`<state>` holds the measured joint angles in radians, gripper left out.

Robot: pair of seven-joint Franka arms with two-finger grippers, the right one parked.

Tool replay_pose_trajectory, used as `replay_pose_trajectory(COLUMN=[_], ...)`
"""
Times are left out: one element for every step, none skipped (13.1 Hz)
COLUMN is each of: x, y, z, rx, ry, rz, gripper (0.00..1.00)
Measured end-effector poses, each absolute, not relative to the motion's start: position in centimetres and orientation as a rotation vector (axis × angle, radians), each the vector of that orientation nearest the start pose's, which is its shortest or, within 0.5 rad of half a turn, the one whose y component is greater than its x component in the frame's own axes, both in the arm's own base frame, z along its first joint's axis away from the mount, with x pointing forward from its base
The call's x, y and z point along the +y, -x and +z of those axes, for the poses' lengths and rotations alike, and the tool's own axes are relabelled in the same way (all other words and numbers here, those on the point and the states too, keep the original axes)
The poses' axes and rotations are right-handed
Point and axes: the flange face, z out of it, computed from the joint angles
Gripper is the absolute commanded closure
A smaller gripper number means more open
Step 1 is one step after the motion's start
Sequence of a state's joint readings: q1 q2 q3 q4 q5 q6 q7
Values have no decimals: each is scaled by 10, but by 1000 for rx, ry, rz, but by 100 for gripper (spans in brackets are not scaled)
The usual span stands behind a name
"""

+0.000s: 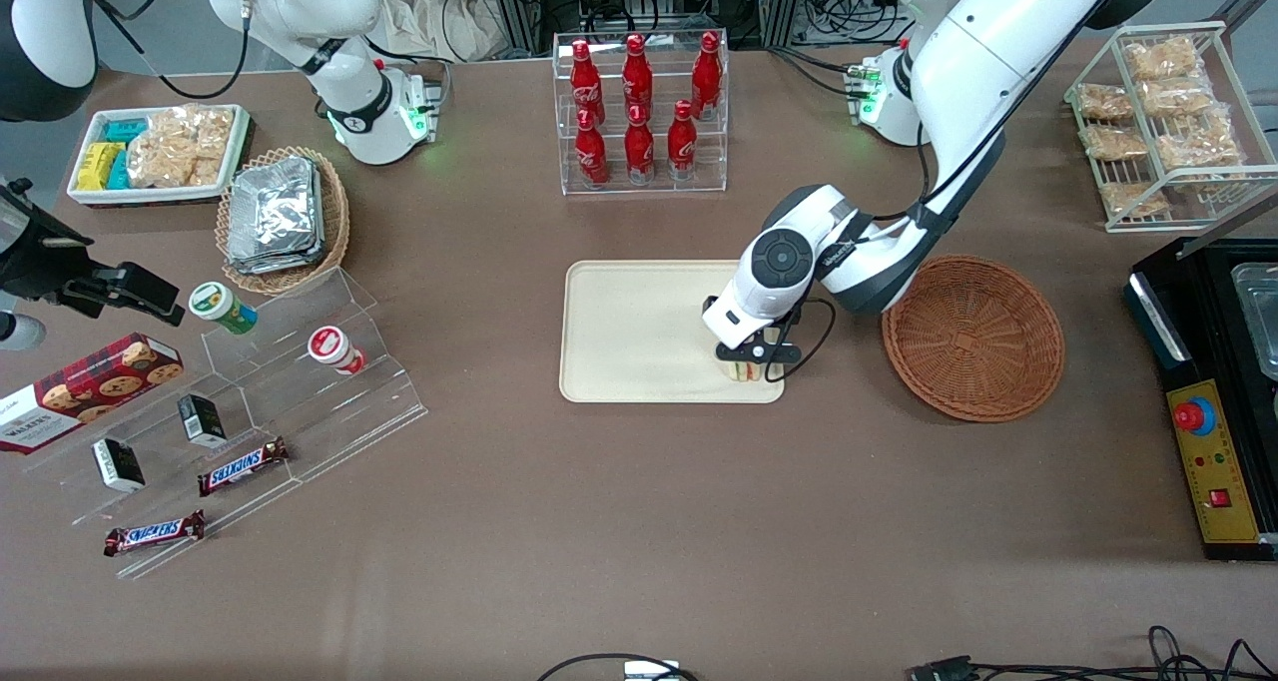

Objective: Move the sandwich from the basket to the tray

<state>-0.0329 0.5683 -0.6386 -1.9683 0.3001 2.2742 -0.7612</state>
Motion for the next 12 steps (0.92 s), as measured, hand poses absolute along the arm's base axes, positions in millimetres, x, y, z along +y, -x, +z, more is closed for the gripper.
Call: replay_pose_trajectory(x=[-359,-359,-359,-359,-358,-358,-355,-350,-344,-333,-319,-304], y=[-479,-480,-481,-483,-486,-491,-497,-505,-514,-527,-542,-557], z=[221,222,223,227,235,247,265,290,318,353,391,430], rx=[107,106,105,102,99,94,86,76,77,88,93,88], ry=[3136,3137,3139,3141,3143,3142,3131,3105,3075,3045,3022,3012], rz=[266,262,257,244,222,192,162,135,115,99,89,73], gripper=[0,0,0,0,0,0,0,0,0,0,0,0])
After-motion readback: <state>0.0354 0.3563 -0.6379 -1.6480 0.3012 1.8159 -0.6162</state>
